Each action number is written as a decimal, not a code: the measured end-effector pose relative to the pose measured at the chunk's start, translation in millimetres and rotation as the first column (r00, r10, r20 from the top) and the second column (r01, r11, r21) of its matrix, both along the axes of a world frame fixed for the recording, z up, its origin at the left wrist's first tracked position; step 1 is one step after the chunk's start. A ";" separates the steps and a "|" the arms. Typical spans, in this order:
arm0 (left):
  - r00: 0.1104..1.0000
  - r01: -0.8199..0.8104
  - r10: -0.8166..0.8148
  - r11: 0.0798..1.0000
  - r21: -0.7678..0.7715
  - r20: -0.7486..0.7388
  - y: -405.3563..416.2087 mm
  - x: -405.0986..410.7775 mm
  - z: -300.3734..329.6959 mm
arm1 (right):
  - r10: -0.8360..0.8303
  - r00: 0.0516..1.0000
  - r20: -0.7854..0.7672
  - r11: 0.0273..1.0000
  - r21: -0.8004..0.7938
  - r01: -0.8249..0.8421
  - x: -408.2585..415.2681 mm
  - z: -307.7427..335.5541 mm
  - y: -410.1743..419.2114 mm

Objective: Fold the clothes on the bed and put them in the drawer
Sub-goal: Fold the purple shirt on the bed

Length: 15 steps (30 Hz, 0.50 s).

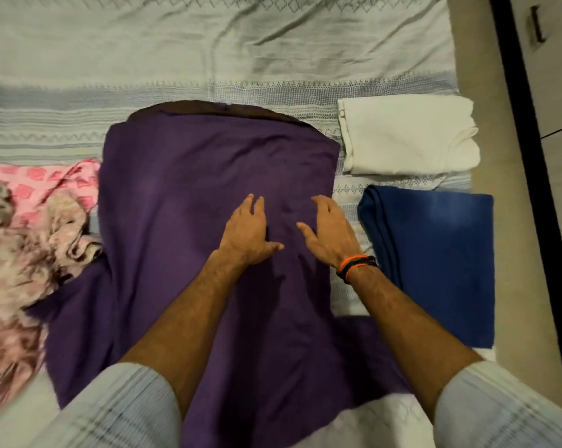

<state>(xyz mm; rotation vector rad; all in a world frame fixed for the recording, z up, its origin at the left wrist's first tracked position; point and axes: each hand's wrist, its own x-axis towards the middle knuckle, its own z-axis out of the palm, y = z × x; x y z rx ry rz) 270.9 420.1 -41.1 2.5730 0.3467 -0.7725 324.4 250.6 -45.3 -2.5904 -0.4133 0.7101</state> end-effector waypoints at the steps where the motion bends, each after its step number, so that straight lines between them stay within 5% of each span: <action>1: 0.999 -0.036 0.035 0.999 -0.014 -0.008 -3.2 -25.2 15.0 | -0.007 1.000 -0.010 1.000 0.010 0.007 -24.5 16.3 -4.7; 15: 0.971 -0.238 0.237 0.964 -0.120 -0.027 -31.7 -273.1 104.8 | 0.019 0.997 -0.078 0.997 0.080 -0.013 -256.6 116.2 -51.8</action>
